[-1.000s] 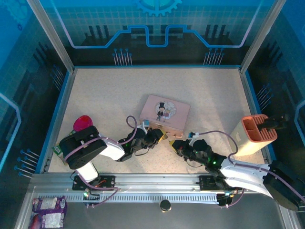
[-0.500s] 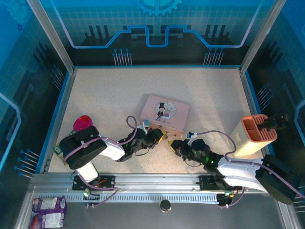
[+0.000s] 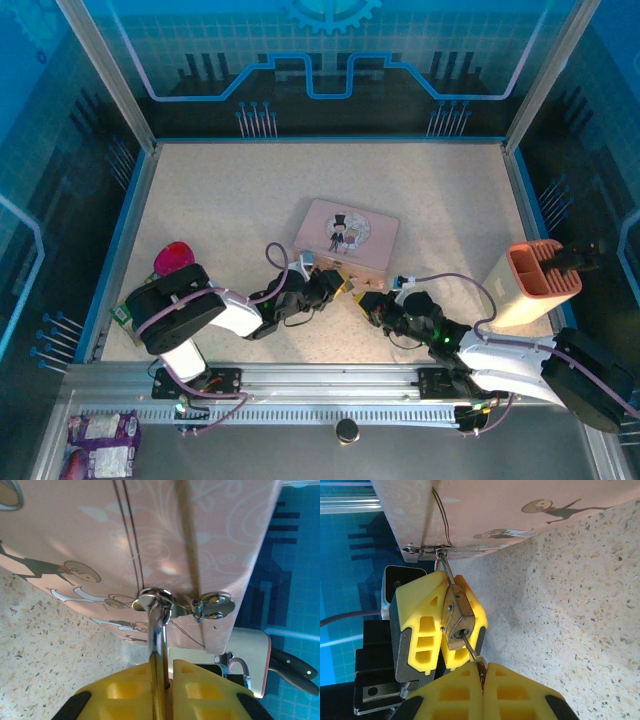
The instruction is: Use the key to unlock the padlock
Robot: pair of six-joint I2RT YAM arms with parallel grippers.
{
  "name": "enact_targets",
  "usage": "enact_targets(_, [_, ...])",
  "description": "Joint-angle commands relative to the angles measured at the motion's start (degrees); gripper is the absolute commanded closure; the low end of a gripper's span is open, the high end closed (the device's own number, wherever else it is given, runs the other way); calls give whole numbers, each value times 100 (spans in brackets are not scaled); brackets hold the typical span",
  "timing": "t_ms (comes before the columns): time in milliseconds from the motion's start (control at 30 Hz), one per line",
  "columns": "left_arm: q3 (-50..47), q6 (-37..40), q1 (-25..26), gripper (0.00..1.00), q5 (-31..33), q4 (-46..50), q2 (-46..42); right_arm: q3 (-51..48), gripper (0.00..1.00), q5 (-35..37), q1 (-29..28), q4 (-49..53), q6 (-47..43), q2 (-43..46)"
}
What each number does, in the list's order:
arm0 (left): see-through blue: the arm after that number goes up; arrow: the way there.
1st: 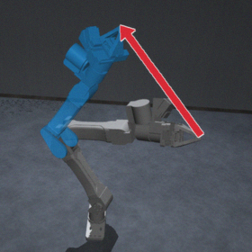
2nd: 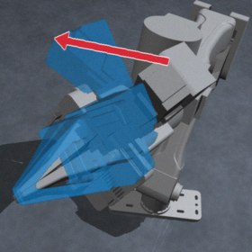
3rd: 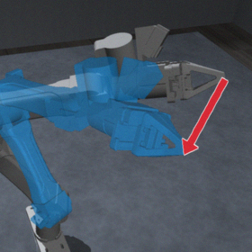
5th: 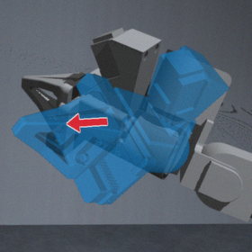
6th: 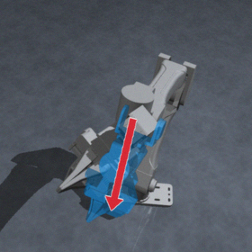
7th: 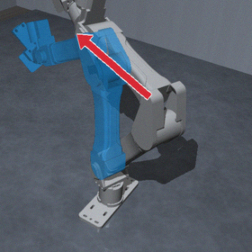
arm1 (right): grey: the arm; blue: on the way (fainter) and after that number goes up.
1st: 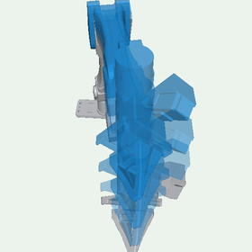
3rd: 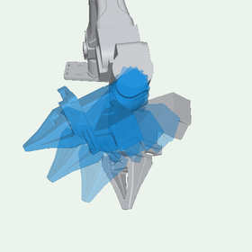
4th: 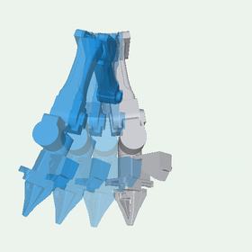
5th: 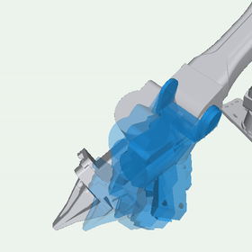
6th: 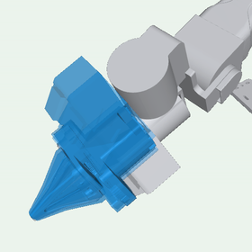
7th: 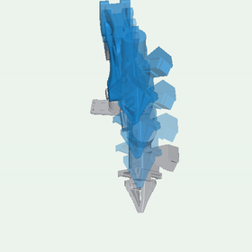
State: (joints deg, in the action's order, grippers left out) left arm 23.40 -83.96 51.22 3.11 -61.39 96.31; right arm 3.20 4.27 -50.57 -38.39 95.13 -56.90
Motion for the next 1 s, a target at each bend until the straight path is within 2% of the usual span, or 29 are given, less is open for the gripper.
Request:
enact_targets(0, [95,39,73,100,-74,-930,-14,5,100,117,-1,-37,68,-22])
enact_targets(567, [103,38,72,100,-31,-956,43,-37,100,492,-146,716,193,469])
enact_targets(967, [157,42,120,100,-43,-1018,102,45,100,462,-213,333,198,162])
